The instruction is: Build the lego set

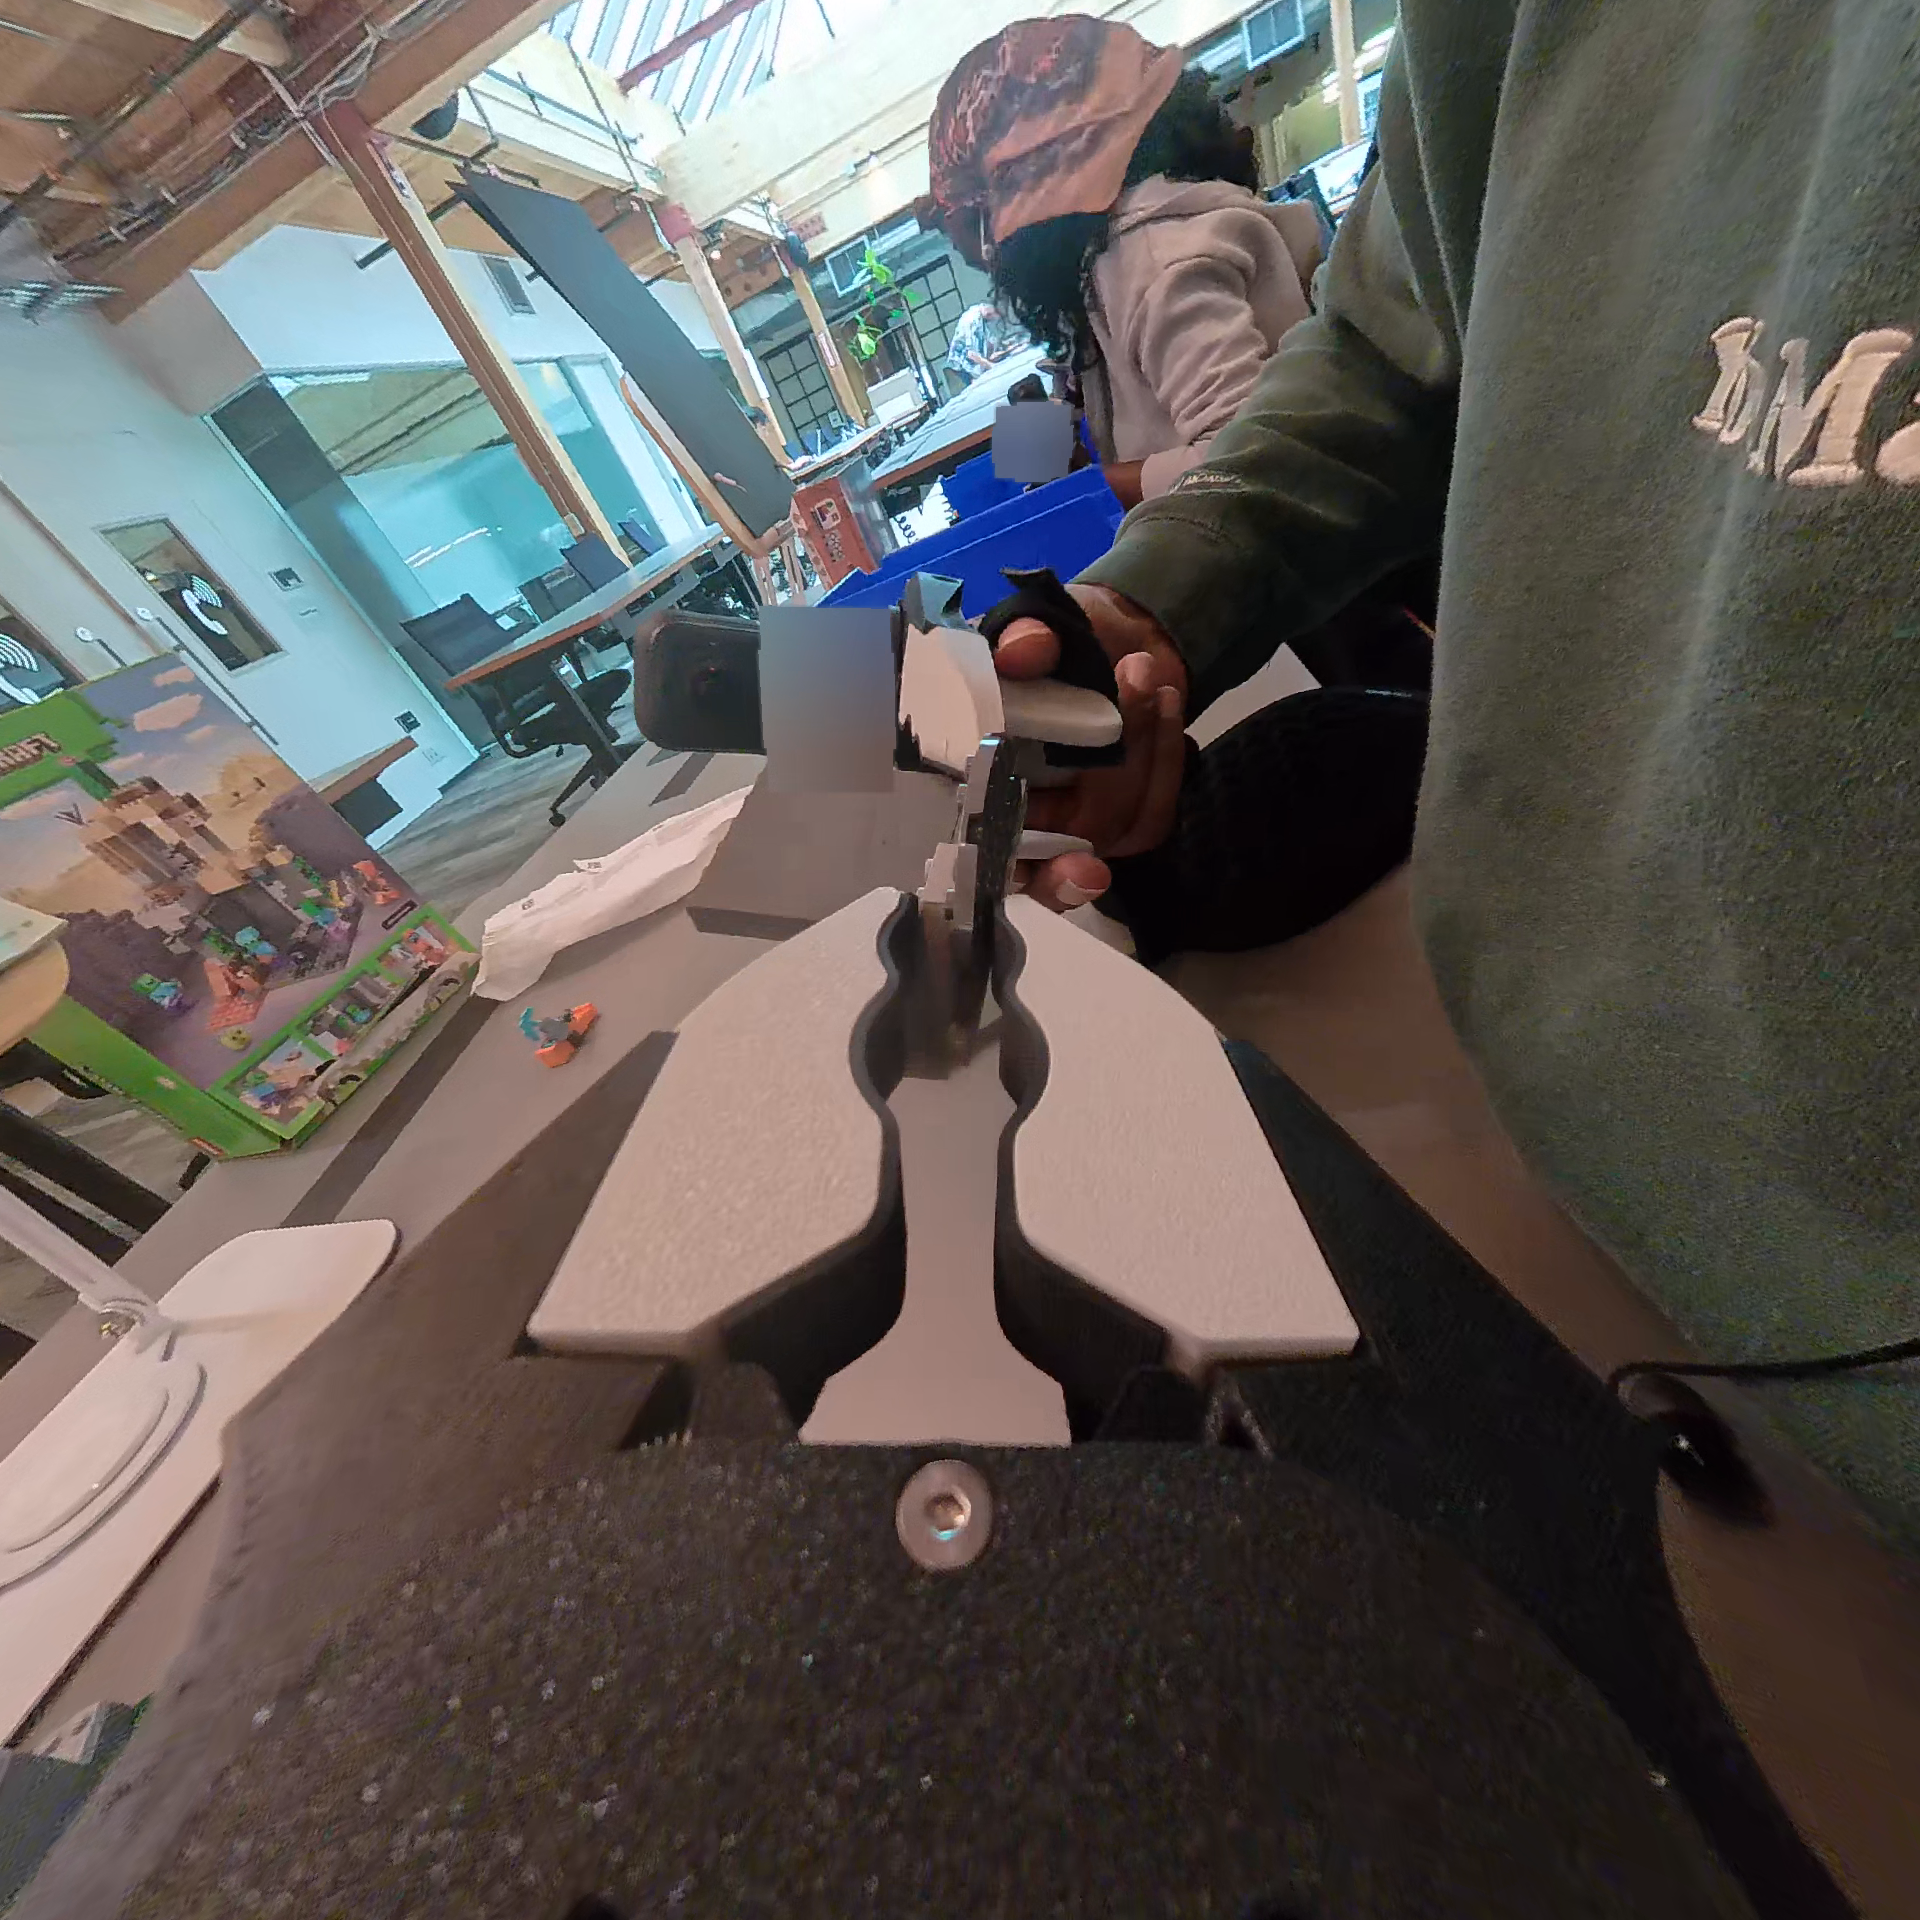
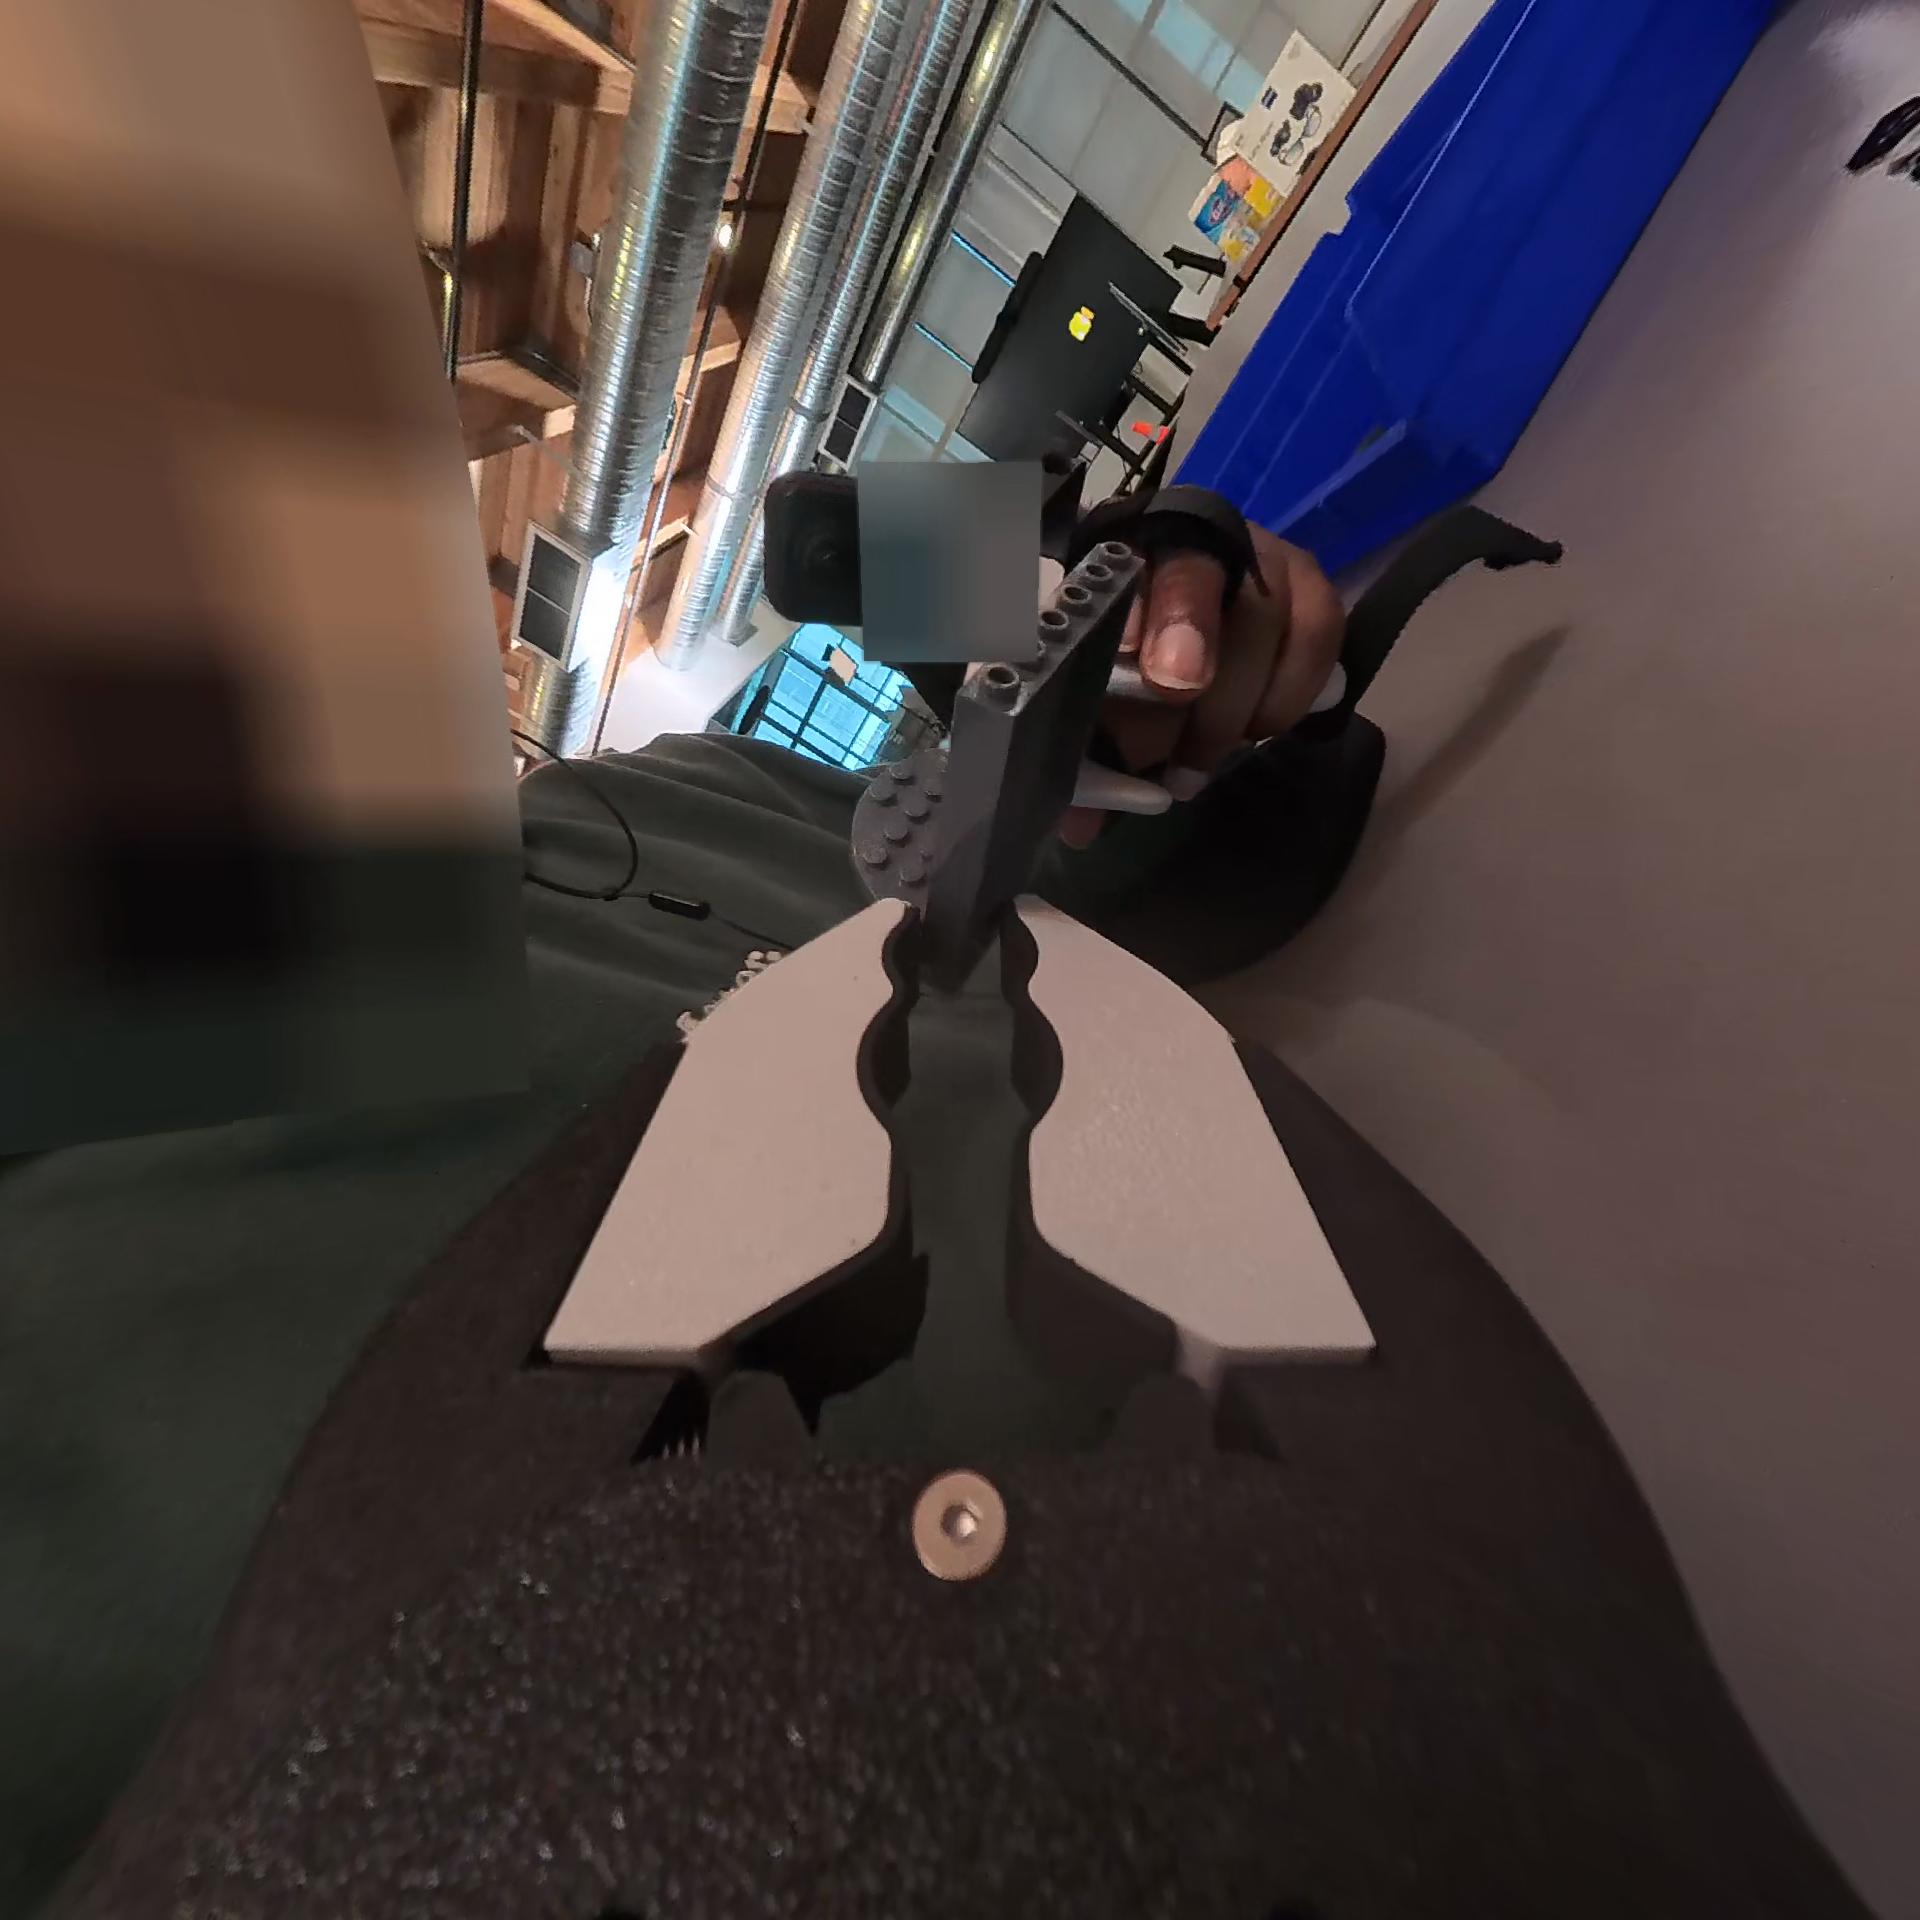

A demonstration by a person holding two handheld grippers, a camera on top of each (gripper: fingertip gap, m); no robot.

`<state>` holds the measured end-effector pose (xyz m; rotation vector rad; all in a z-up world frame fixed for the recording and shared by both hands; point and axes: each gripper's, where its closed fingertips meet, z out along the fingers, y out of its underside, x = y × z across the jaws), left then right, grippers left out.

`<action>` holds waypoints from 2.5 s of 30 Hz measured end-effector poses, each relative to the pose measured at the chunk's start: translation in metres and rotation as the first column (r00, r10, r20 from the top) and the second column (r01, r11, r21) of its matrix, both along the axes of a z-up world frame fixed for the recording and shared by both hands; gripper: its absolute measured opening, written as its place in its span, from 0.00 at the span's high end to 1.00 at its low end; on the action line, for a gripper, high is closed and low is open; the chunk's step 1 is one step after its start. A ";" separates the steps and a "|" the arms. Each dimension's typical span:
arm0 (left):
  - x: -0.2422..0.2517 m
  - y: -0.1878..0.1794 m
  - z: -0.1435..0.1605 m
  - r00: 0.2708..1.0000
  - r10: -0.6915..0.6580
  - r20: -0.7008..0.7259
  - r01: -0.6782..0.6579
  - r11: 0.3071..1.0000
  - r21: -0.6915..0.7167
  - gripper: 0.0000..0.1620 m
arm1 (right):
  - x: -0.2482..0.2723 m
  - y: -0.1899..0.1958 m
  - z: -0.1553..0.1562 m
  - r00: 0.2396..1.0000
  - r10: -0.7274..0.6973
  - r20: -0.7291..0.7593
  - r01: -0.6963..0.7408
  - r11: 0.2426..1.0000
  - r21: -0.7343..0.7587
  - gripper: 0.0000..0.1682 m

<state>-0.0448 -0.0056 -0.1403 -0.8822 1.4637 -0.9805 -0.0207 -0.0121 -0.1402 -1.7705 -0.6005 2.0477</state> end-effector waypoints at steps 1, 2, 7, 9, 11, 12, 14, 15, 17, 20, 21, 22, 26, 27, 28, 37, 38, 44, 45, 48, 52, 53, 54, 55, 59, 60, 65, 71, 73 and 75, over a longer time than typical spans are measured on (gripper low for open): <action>0.000 0.000 0.000 1.000 0.000 0.001 0.000 1.000 0.000 0.92 | 0.000 0.000 -0.001 1.000 0.001 0.004 -0.001 1.000 0.002 0.92; 0.000 0.000 -0.001 1.000 0.000 0.000 0.000 1.000 -0.003 0.92 | 0.000 0.000 -0.002 1.000 0.003 0.007 -0.003 1.000 0.005 0.92; -0.002 0.004 0.002 1.000 0.012 0.004 -0.012 0.999 -0.034 0.88 | 0.002 0.004 -0.006 0.999 -0.004 0.052 0.000 0.998 0.065 0.93; -0.004 0.007 0.003 1.000 0.015 0.005 -0.015 0.997 -0.073 0.86 | 0.005 0.006 -0.006 0.997 -0.011 0.077 0.003 0.995 0.100 0.93; -0.006 0.012 0.003 1.000 0.007 0.001 -0.007 0.988 -0.152 0.81 | 0.009 0.011 -0.007 0.994 -0.022 0.106 0.006 0.988 0.152 0.93; -0.007 0.015 0.003 1.000 0.005 -0.002 -0.005 0.979 -0.206 0.79 | 0.012 0.014 -0.007 0.992 -0.029 0.123 0.006 0.983 0.186 0.93; -0.008 0.027 0.003 1.000 0.019 -0.007 -0.021 0.943 -0.333 0.79 | 0.020 0.022 -0.007 0.984 -0.045 0.170 -0.010 0.951 0.310 0.93; -0.009 0.031 0.003 1.000 0.011 -0.010 -0.014 0.918 -0.397 0.79 | 0.025 0.028 -0.009 0.976 -0.058 0.209 -0.030 0.919 0.394 0.93; -0.007 0.044 -0.002 0.999 0.021 -0.050 -0.044 0.864 -0.502 0.80 | 0.032 0.039 -0.014 0.958 -0.074 0.279 -0.092 0.836 0.541 0.93; 0.000 0.060 -0.012 0.992 0.005 -0.125 -0.080 0.793 -0.604 0.81 | 0.038 0.054 -0.023 0.940 -0.062 0.336 -0.197 0.705 0.681 0.93; 0.004 0.063 -0.018 0.987 -0.009 -0.160 -0.092 0.785 -0.613 0.81 | 0.037 0.059 -0.026 0.938 -0.056 0.343 -0.219 0.671 0.709 0.93; 0.007 0.066 -0.024 0.980 -0.017 -0.198 -0.109 0.786 -0.608 0.80 | 0.036 0.063 -0.028 0.937 -0.047 0.347 -0.238 0.642 0.729 0.93; 0.020 0.065 -0.045 0.945 -0.082 -0.318 -0.120 0.816 -0.566 0.79 | 0.025 0.072 -0.035 0.938 -0.003 0.347 -0.285 0.565 0.774 0.93; 0.022 0.062 -0.049 0.933 -0.110 -0.342 -0.112 0.816 -0.567 0.79 | 0.023 0.073 -0.035 0.938 -0.002 0.347 -0.291 0.539 0.791 0.95; 0.022 0.058 -0.053 0.923 -0.143 -0.357 -0.096 0.812 -0.575 0.80 | 0.021 0.074 -0.036 0.937 0.001 0.349 -0.300 0.513 0.804 0.95; 0.025 0.057 -0.072 0.904 -0.130 -0.408 -0.115 0.844 -0.525 0.88 | 0.022 0.074 -0.051 0.929 -0.020 0.370 -0.315 0.481 0.818 0.95; 0.025 0.059 -0.071 0.908 -0.114 -0.404 -0.116 0.856 -0.504 0.89 | 0.022 0.075 -0.048 0.932 -0.033 0.361 -0.300 0.489 0.819 0.95; 0.024 0.069 -0.067 0.913 0.053 -0.404 -0.180 0.942 -0.283 0.95 | 0.022 0.078 -0.040 0.936 -0.133 0.326 -0.191 0.586 0.788 0.94; 0.024 0.069 -0.067 0.912 0.080 -0.402 -0.190 0.952 -0.242 0.95 | 0.023 0.078 -0.040 0.936 -0.147 0.321 -0.173 0.600 0.781 0.93; 0.022 0.069 -0.069 0.908 0.132 -0.399 -0.208 0.966 -0.154 0.95 | 0.027 0.078 -0.040 0.926 -0.188 0.326 -0.138 0.636 0.759 0.88; 0.019 0.067 -0.075 0.897 0.127 -0.422 -0.206 0.967 -0.147 0.95 | 0.031 0.078 -0.047 0.903 -0.223 0.367 -0.136 0.662 0.737 0.86; 0.019 0.066 -0.077 0.893 0.120 -0.434 -0.204 0.967 -0.151 0.95 | 0.030 0.078 -0.048 0.901 -0.226 0.371 -0.140 0.658 0.740 0.86; 0.019 0.066 -0.079 0.890 0.114 -0.441 -0.200 0.968 -0.154 0.95 | 0.028 0.077 -0.049 0.899 -0.223 0.377 -0.151 0.650 0.744 0.86; 0.019 0.065 -0.081 0.886 0.102 -0.452 -0.196 0.966 -0.166 0.95 | 0.027 0.077 -0.051 0.894 -0.222 0.389 -0.168 0.638 0.752 0.86; 0.018 0.066 -0.092 0.847 0.058 -0.529 -0.197 0.957 -0.211 0.95 | 0.023 0.079 -0.059 0.861 -0.204 0.465 -0.274 0.585 0.763 0.87; 0.018 0.067 -0.094 0.834 0.048 -0.549 -0.201 0.954 -0.223 0.95 | 0.021 0.079 -0.061 0.853 -0.196 0.483 -0.299 0.574 0.762 0.88; 0.018 0.078 -0.111 0.750 0.011 -0.661 -0.237 0.938 -0.253 0.95 | 0.020 0.090 -0.083 0.802 -0.168 0.574 -0.422 0.520 0.743 0.94; 0.024 0.097 -0.120 0.689 -0.057 -0.722 -0.257 0.913 -0.317 0.95 | 0.028 0.112 -0.096 0.820 -0.116 0.560 -0.415 0.553 0.723 0.96; 0.027 0.107 -0.122 0.688 -0.044 -0.724 -0.274 0.908 -0.316 0.95 | 0.032 0.121 -0.100 0.832 -0.111 0.544 -0.390 0.581 0.715 0.96; 0.028 0.114 -0.123 0.685 -0.028 -0.728 -0.290 0.906 -0.308 0.93 | 0.038 0.131 -0.105 0.829 -0.122 0.546 -0.376 0.600 0.706 0.96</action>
